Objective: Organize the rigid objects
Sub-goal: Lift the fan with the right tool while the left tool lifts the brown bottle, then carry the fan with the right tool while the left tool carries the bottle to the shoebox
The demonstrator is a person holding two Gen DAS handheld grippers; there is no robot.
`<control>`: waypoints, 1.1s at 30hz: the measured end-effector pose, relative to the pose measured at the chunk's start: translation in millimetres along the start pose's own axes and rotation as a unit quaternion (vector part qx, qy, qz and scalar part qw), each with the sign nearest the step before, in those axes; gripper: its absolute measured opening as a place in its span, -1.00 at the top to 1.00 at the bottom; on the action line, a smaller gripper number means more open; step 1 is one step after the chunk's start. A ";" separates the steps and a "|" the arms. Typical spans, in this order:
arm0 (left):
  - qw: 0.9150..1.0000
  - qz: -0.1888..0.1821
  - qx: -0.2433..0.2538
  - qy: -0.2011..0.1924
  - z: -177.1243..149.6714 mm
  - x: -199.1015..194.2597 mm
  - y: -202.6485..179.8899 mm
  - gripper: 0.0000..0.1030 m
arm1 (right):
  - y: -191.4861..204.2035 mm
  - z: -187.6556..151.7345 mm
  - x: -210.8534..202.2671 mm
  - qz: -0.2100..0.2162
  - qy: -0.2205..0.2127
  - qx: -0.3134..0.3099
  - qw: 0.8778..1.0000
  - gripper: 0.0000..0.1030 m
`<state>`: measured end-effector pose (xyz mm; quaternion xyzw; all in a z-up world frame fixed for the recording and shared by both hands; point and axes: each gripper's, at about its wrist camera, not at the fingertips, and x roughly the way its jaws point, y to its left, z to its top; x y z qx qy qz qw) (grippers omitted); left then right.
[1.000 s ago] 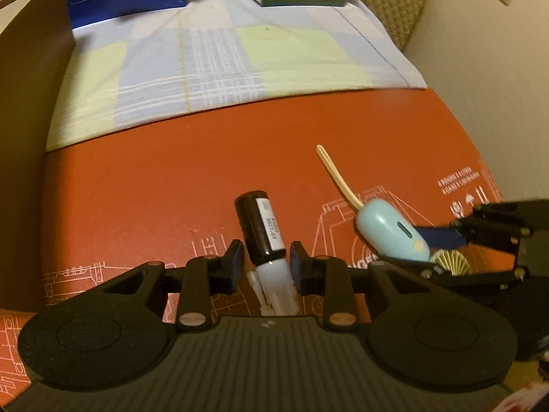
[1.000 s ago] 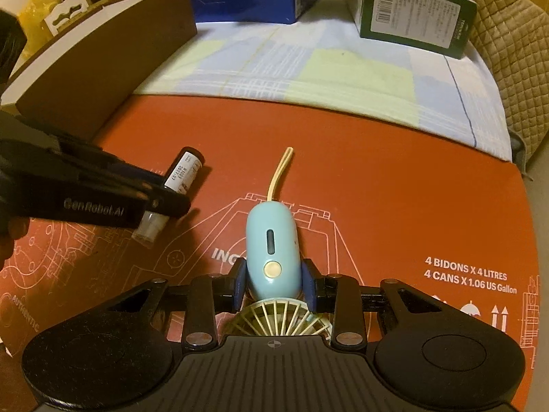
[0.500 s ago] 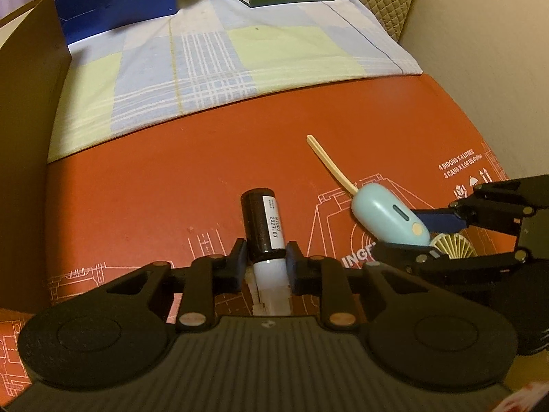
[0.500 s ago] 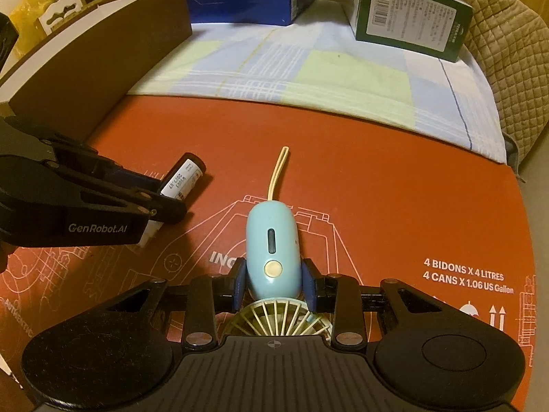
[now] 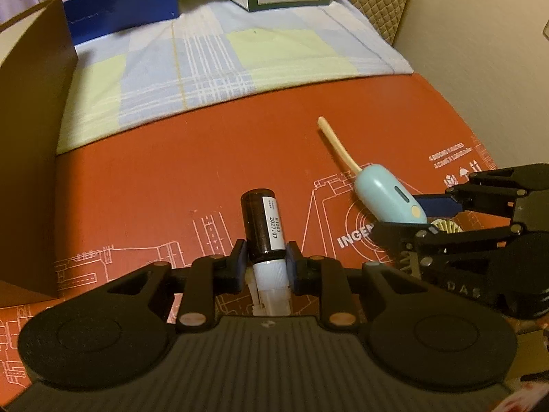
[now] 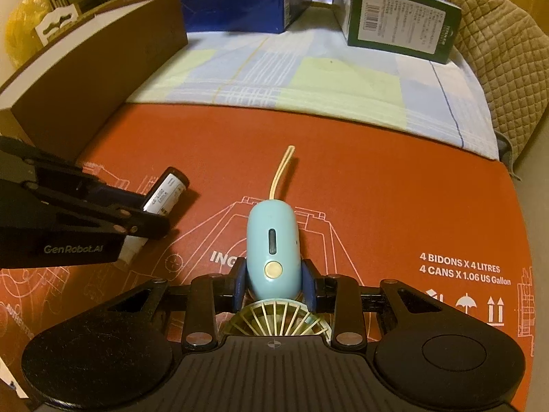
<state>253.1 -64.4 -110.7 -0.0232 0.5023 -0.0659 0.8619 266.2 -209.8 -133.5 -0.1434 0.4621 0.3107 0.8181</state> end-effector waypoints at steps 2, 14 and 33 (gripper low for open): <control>1.000 -0.002 0.000 -0.009 -0.8 -7.0 0.8 0.62 | -0.5 -0.2 -5.7 0.004 -0.010 0.008 1.000 0.42; 0.997 -0.004 0.002 -0.073 7.5 -56.8 5.2 0.62 | 18.3 16.4 -42.1 0.024 -0.077 0.017 0.997 0.42; 0.983 0.038 -0.025 -0.176 13.8 -146.5 72.2 0.62 | 93.8 85.3 -89.4 0.087 -0.175 -0.021 0.981 0.42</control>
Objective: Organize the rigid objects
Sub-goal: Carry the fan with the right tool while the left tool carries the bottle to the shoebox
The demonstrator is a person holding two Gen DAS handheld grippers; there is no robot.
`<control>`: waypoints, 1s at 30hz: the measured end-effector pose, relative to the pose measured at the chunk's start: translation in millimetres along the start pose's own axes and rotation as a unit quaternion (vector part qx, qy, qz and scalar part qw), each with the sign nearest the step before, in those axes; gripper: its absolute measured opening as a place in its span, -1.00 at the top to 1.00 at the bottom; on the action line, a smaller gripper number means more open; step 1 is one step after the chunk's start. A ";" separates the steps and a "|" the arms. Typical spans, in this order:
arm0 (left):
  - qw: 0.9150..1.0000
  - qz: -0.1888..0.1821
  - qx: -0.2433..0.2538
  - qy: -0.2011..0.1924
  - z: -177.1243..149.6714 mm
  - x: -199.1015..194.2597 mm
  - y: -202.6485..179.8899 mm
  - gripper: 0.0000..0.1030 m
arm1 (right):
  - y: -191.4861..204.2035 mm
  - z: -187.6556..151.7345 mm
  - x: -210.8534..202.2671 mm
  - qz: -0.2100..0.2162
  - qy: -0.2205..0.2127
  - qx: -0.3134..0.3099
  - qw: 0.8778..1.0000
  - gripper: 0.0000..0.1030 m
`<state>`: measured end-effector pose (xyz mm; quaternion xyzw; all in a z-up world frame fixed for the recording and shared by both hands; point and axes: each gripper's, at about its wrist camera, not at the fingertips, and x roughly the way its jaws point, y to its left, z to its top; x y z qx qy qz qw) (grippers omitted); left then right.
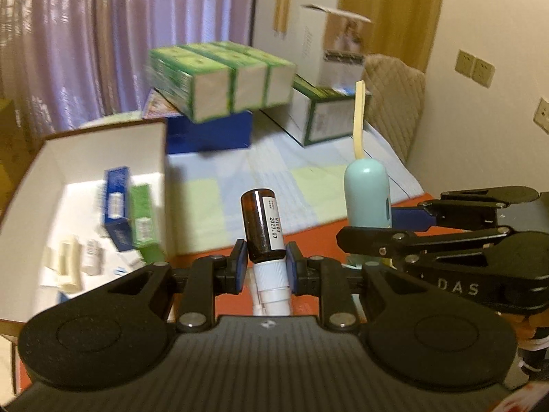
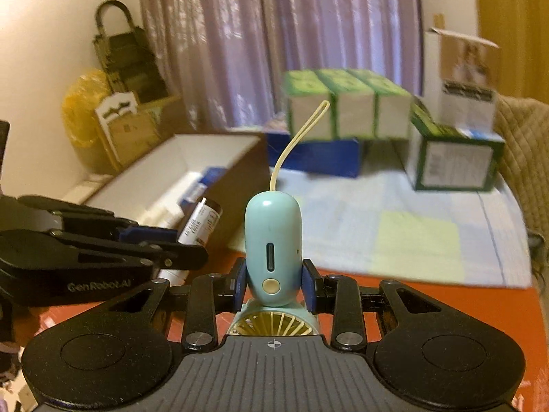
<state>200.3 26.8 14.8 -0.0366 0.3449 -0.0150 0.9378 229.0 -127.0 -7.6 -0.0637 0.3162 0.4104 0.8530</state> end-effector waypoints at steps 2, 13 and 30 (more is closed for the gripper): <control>1.000 0.011 -0.005 -0.009 3.2 -9.3 14.9 0.62 | 13.8 10.9 3.5 0.014 -0.008 -0.003 1.000 0.42; 0.997 0.070 -0.018 -0.029 17.0 -38.3 104.1 0.62 | 84.9 65.3 49.6 0.082 -0.026 -0.005 0.996 0.42; 0.996 0.087 -0.007 0.030 34.4 26.2 229.1 0.62 | 138.6 105.8 188.4 0.077 0.027 0.020 0.996 0.42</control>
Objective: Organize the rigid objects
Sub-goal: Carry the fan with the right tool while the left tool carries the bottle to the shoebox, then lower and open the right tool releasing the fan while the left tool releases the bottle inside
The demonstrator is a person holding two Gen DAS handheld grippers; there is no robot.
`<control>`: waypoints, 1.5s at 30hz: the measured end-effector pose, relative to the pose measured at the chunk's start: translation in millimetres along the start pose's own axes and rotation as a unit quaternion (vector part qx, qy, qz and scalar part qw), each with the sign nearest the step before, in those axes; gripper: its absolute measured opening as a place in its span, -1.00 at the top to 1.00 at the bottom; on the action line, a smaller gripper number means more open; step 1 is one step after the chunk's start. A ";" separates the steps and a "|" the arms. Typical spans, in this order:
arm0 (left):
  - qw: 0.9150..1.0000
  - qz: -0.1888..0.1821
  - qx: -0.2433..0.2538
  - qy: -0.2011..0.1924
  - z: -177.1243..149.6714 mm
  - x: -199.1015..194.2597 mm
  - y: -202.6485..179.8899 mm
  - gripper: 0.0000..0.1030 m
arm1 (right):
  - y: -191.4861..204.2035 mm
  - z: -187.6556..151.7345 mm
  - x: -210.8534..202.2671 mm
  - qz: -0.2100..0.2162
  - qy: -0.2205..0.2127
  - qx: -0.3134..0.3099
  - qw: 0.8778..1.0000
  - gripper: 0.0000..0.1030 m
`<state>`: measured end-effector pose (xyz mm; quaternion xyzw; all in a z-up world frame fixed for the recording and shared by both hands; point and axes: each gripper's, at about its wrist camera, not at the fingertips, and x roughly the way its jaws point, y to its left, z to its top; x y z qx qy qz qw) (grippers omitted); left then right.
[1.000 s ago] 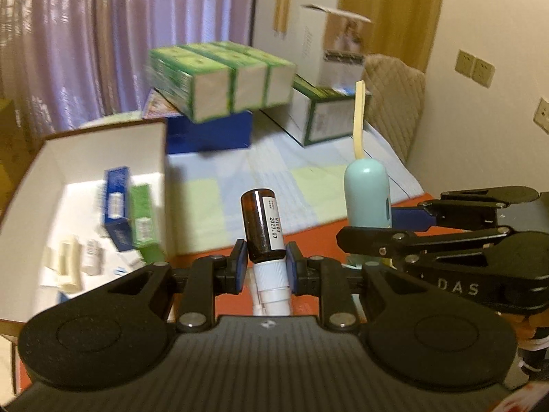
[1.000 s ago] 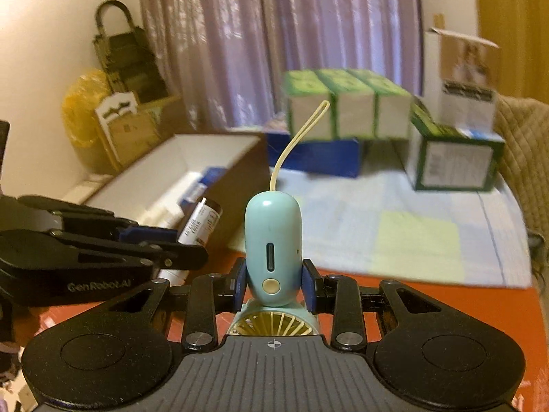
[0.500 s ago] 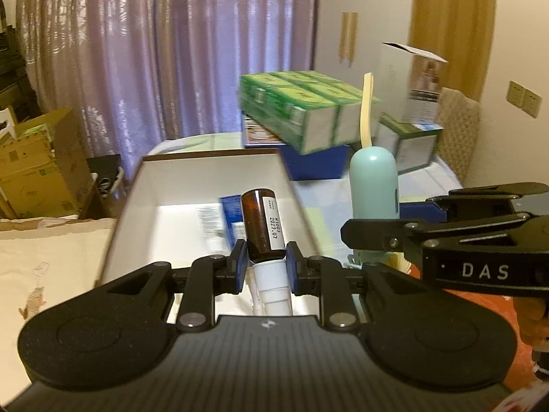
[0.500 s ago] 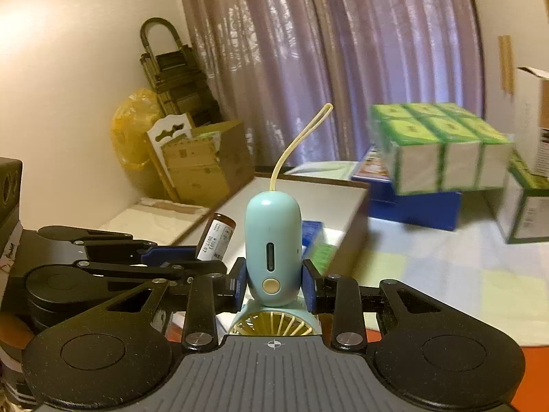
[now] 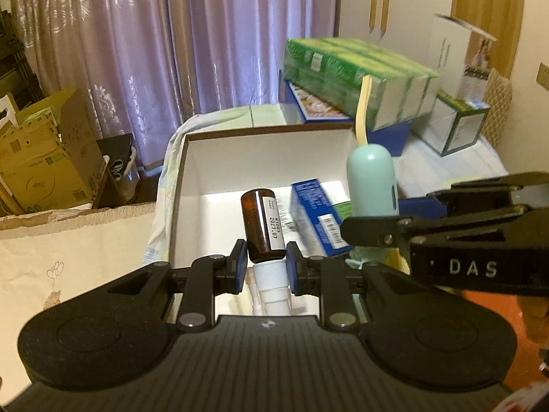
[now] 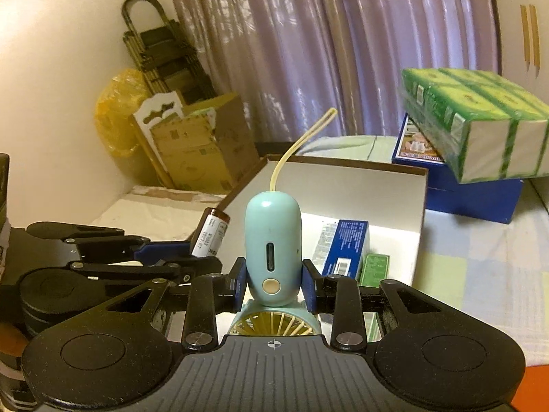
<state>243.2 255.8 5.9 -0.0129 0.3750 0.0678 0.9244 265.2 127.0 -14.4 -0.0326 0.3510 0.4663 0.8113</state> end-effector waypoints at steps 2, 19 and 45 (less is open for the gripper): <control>1.000 0.000 0.004 0.008 4.0 13.9 7.6 0.62 | -3.6 5.3 16.1 -0.004 0.006 0.007 1.000 0.42; 0.998 -0.020 0.037 0.046 36.2 94.8 33.7 0.62 | -29.6 40.2 94.1 -0.022 0.040 0.040 0.998 0.42; 0.998 -0.029 0.028 0.047 37.3 102.5 39.2 0.27 | -34.5 49.8 103.8 -0.050 0.048 0.040 0.997 0.41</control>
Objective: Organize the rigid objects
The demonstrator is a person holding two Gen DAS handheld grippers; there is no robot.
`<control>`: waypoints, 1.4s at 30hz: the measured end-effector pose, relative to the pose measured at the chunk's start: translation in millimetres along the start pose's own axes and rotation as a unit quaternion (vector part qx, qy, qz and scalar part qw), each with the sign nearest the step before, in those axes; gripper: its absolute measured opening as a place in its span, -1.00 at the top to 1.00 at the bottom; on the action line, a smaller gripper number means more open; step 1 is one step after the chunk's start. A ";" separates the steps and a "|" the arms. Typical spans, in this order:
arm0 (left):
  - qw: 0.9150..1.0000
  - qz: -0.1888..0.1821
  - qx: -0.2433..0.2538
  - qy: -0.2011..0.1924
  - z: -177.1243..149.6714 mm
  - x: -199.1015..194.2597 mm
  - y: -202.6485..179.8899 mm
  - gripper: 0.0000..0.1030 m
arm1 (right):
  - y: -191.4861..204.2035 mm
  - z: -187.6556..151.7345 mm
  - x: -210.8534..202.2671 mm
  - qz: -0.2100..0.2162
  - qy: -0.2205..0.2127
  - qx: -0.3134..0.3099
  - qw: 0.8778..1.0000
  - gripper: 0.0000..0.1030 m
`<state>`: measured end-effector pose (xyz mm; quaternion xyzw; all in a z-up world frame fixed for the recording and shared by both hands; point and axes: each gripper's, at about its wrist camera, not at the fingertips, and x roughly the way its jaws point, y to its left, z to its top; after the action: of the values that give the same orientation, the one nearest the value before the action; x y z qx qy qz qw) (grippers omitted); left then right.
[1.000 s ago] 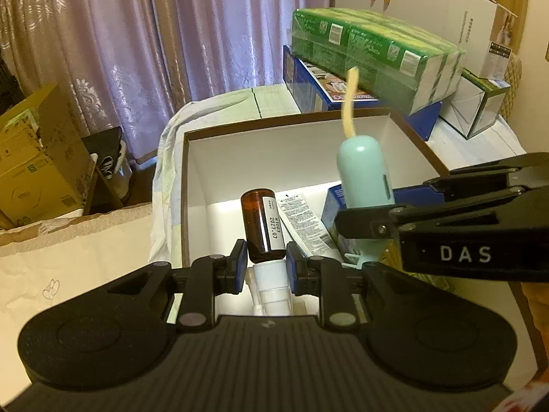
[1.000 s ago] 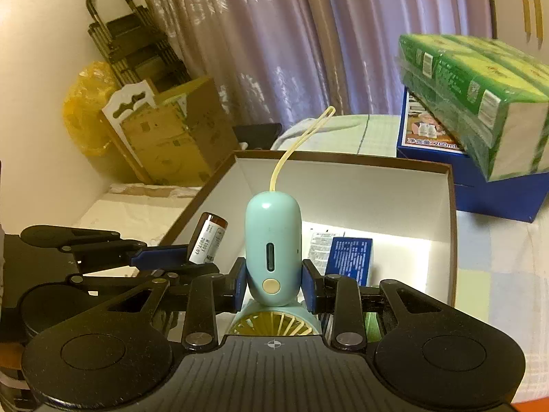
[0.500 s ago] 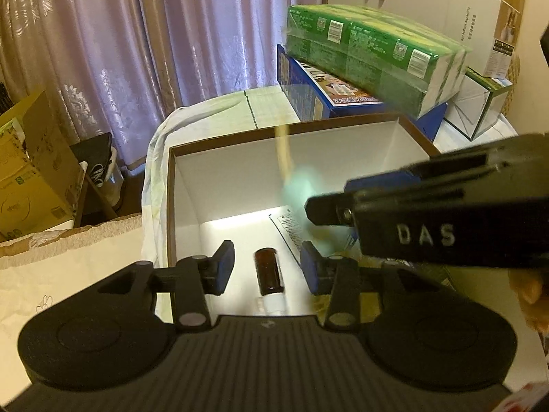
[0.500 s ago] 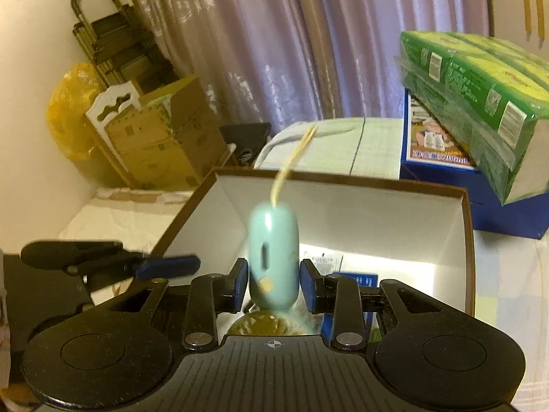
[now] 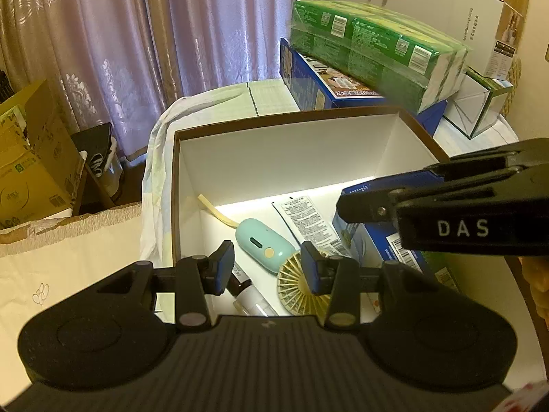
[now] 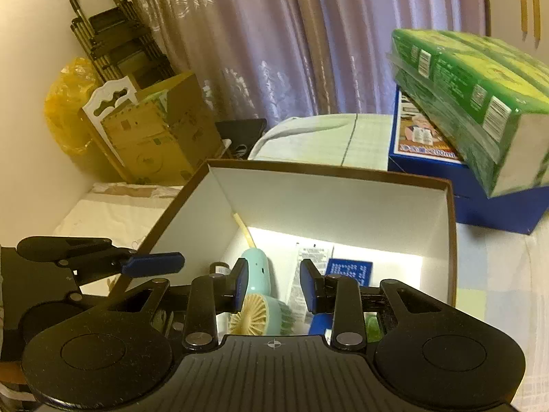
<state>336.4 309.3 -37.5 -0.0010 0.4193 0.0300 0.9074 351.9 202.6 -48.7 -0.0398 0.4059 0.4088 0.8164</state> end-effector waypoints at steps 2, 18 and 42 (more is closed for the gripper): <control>1.000 0.000 0.001 0.000 -1.1 -1.9 -1.0 0.26 | -2.1 -1.8 -2.2 -0.002 0.001 0.003 1.000 0.40; 1.000 -0.001 -0.012 -0.014 -16.1 -43.8 -10.5 -0.07 | 2.7 -27.2 -56.8 -0.029 -0.026 -0.004 0.999 -0.24; 0.995 -0.011 -0.017 -0.100 -82.0 -164.3 -60.0 -0.51 | 23.5 -115.2 -171.1 -0.109 -0.065 0.005 0.992 -0.42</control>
<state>171.1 238.4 32.9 -0.0176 0.3254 0.0270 0.9450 205.4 63.8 -0.3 -0.0534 0.3477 0.3167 0.8809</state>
